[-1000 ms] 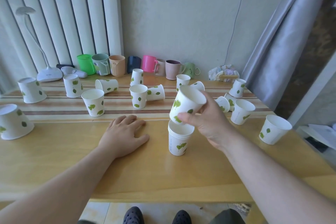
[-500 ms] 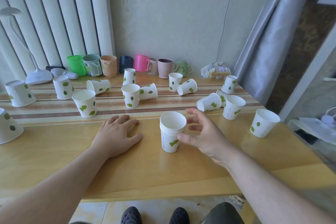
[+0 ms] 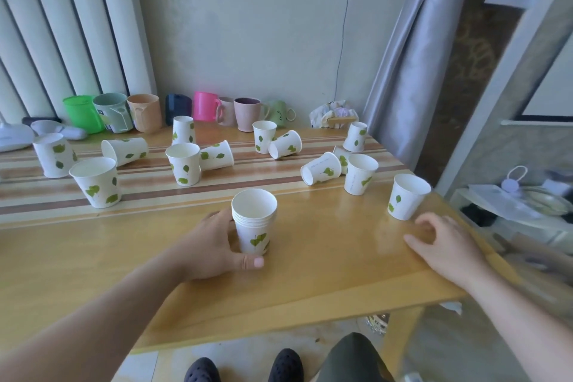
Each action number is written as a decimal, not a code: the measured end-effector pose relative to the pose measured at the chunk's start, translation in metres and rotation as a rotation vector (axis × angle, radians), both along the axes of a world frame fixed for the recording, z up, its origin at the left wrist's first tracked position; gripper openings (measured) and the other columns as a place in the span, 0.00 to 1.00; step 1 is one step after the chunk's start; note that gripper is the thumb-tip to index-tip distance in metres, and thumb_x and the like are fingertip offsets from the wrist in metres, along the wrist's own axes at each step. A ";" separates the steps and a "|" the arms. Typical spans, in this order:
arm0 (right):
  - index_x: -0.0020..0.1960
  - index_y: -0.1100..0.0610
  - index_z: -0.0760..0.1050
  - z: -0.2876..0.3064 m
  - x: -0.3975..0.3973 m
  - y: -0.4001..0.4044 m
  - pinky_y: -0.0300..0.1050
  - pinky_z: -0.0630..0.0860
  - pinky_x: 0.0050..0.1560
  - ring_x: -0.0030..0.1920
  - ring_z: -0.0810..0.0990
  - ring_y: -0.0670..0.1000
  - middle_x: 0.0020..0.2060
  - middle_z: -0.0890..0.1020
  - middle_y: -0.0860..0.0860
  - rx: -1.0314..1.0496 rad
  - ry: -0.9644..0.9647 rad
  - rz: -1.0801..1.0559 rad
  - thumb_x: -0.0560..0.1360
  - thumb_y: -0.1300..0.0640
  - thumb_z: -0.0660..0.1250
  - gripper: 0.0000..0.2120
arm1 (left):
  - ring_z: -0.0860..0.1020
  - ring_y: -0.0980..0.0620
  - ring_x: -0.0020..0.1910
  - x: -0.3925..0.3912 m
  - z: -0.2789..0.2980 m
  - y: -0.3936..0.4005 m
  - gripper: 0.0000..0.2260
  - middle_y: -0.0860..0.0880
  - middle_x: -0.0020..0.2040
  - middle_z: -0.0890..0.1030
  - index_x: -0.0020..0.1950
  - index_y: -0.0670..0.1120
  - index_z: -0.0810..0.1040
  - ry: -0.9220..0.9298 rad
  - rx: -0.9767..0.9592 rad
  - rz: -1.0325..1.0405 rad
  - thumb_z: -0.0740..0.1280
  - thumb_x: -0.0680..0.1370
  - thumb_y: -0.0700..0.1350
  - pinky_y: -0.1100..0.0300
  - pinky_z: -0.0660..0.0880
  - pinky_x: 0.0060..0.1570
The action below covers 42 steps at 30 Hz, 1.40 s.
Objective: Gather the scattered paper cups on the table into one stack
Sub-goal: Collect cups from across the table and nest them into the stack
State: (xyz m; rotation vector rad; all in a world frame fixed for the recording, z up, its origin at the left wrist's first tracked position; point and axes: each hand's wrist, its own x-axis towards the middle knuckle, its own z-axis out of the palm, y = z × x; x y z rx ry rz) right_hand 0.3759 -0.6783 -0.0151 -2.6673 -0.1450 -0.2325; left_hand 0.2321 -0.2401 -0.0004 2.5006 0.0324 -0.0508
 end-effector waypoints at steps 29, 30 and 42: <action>0.62 0.48 0.82 0.052 -0.002 0.233 0.44 0.79 0.50 0.54 0.86 0.45 0.53 0.88 0.44 0.950 0.161 0.279 0.69 0.52 0.84 0.23 | 0.79 0.46 0.60 0.011 -0.018 0.057 0.39 0.54 0.60 0.82 0.72 0.56 0.68 -0.231 -0.052 0.495 0.79 0.68 0.68 0.48 0.77 0.56; 0.61 0.49 0.83 0.064 -0.008 0.255 0.43 0.79 0.50 0.53 0.87 0.44 0.52 0.89 0.44 0.988 0.176 0.342 0.69 0.53 0.84 0.23 | 0.79 0.46 0.60 0.010 -0.017 0.057 0.39 0.54 0.59 0.82 0.72 0.56 0.68 -0.232 -0.057 0.496 0.79 0.68 0.68 0.48 0.78 0.56; 0.54 0.41 0.78 0.070 -0.045 0.357 0.42 0.81 0.51 0.51 0.85 0.40 0.51 0.87 0.40 0.769 0.245 0.611 0.65 0.51 0.85 0.23 | 0.81 0.66 0.42 0.009 -0.014 0.062 0.21 0.71 0.41 0.83 0.46 0.62 0.81 -0.222 -0.095 0.457 0.81 0.63 0.71 0.60 0.74 0.39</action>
